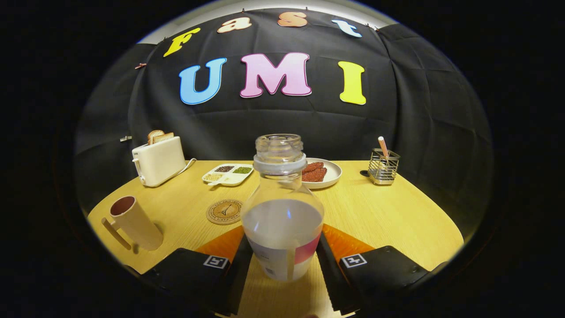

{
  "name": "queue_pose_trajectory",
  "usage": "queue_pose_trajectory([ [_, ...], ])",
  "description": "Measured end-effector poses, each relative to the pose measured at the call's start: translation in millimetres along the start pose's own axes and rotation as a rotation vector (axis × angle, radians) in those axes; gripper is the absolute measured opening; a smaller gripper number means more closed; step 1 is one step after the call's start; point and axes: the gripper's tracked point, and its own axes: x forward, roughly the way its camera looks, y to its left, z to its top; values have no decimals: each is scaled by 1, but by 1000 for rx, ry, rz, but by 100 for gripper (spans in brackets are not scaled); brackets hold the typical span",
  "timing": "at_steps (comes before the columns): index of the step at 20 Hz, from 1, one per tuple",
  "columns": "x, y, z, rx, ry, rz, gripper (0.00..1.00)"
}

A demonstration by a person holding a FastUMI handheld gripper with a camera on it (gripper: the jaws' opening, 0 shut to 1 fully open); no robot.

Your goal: Take the bottle from table, then pour the juice into the cup, finally place the bottle on the coaster

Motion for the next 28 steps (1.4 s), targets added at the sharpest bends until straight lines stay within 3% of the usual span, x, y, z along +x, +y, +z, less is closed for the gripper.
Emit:
queue_pose_trajectory([
  [6,-9,2,11,-141,35,26,69],
  [15,-26,33,62,-405,13,19,68],
  [22,-27,89,84,-747,-26,-20,68],
  [28,-23,116,89,-1058,-79,-120,68],
])
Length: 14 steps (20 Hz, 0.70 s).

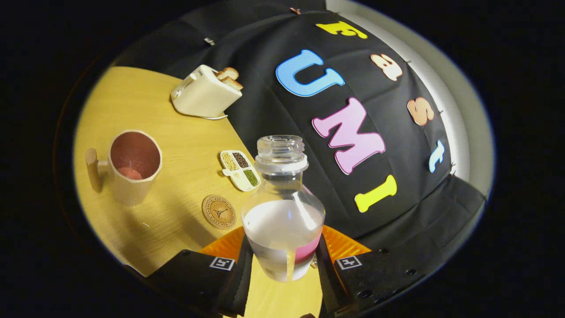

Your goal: Take the bottle from table, then pour the juice into the cup, finally place the bottle on the coaster

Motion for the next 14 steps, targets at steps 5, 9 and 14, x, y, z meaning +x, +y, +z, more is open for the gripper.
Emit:
queue_pose_trajectory([
  [5,6,22,19,-273,-54,20,68],
  [9,6,33,28,-357,-79,41,68],
  [14,10,43,38,-487,-123,54,68],
])
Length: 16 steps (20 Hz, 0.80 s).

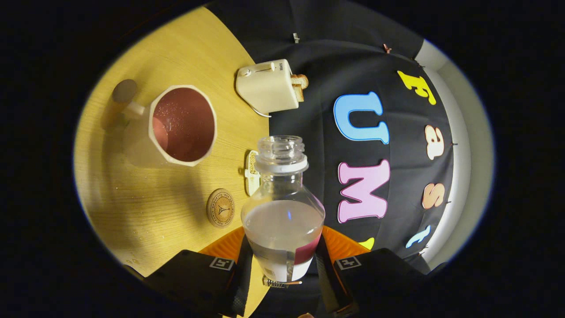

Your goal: Take the bottle from table, then pour the juice into the cup, finally place the bottle on the coaster

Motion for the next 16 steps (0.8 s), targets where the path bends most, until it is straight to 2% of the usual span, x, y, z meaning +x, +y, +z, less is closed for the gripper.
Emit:
queue_pose_trajectory([
  [16,19,-2,9,-288,-84,0,68],
])
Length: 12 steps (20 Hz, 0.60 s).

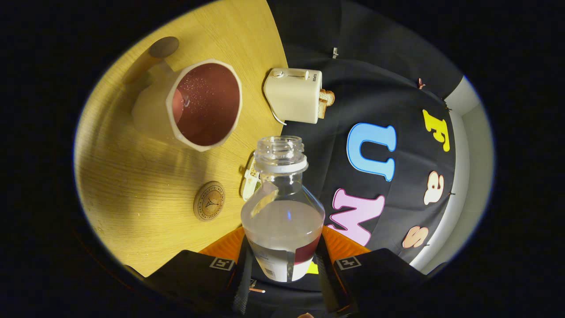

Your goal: Take the bottle from table, then pour the juice into the cup, finally place the bottle on the coaster

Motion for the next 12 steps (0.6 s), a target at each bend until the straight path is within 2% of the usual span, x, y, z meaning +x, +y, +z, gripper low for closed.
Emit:
queue_pose_trajectory([
  [3,3,1,5,-63,-24,0,68],
  [12,10,-1,7,-147,-28,-2,68],
])
